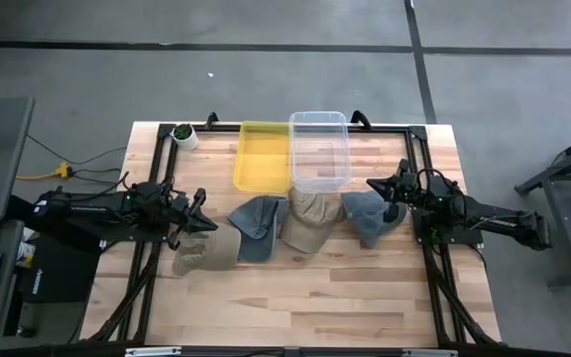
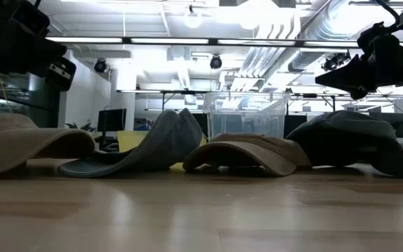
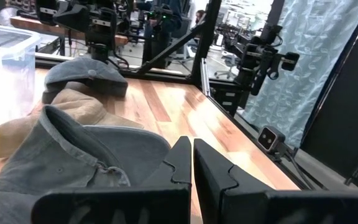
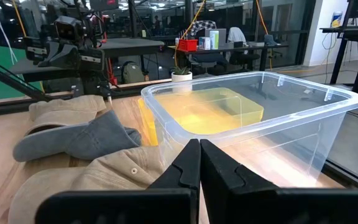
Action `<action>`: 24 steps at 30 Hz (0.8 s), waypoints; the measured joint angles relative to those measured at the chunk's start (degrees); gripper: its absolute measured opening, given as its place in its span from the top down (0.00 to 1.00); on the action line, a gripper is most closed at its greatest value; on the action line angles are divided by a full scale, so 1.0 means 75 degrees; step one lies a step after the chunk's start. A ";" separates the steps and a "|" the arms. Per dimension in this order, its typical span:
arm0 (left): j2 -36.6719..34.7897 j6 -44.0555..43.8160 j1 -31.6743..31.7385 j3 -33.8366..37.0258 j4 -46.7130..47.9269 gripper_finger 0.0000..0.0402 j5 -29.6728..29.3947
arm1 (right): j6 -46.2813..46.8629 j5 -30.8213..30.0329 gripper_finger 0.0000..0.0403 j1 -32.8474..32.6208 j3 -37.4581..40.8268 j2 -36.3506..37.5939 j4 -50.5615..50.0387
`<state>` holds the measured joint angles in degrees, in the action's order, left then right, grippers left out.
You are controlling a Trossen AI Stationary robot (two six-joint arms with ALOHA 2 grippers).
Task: Pick & Place hat
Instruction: Put the left brown cap into the transparent bin
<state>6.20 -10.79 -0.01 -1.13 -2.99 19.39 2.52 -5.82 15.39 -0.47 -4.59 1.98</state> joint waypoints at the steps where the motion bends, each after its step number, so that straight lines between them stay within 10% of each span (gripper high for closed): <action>1: 0.0002 0.0000 0.0000 0.0000 -0.0015 1.00 0.0004 | 0.0000 0.0002 1.00 -0.0001 0.0000 0.0000 0.0002; 24: 0.0002 0.0003 0.0000 0.0000 0.0017 1.00 -0.0579 | -0.0001 -0.0001 1.00 -0.0001 -0.0003 -0.0001 0.0000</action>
<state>6.22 -10.76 -0.01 -1.13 -2.86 15.05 2.50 -5.82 15.38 -0.49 -4.60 1.98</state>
